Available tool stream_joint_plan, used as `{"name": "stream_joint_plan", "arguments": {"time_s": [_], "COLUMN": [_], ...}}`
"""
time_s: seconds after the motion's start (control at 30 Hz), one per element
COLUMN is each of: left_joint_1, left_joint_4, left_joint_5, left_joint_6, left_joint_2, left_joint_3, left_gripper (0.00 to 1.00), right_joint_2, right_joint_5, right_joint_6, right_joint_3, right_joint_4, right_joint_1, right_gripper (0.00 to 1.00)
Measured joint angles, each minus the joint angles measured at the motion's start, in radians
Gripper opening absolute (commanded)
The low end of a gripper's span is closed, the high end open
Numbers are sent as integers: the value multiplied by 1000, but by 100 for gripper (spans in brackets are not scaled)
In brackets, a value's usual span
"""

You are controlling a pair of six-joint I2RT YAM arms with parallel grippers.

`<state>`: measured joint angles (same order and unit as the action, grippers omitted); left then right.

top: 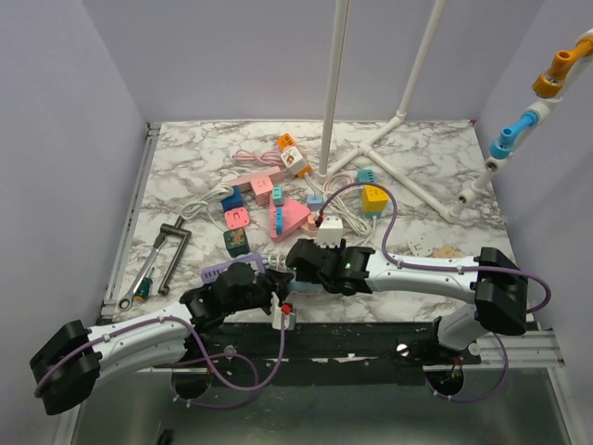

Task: Pull the plug off the socket
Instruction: Remove the plug from the socket.

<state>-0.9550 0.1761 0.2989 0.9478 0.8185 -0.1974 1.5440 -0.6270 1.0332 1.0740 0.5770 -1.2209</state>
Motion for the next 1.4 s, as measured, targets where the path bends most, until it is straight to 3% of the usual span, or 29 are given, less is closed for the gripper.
{"name": "stream_joint_plan", "arguments": {"time_s": [0.3, 0.53, 1.0, 1.4], "left_joint_1": [-24, -37, -37, -37], "left_joint_4": [-56, -90, -151, -170], "left_joint_5": [-23, -37, -60, -72], "left_joint_6": [72, 83, 126, 186], "left_joint_2": [-15, -6, 2, -29], "left_joint_3": [-6, -24, -37, -24], "left_gripper": [0, 0, 0, 0], "right_joint_2": [0, 0, 0, 5], "right_joint_5": [38, 37, 48, 266], "right_joint_6": [-29, -53, -97, -138], "right_joint_3": [0, 0, -69, -54], "right_joint_4": [-11, -16, -152, -156], "right_joint_1": [24, 25, 42, 138], "right_gripper": [13, 5, 3, 1]}}
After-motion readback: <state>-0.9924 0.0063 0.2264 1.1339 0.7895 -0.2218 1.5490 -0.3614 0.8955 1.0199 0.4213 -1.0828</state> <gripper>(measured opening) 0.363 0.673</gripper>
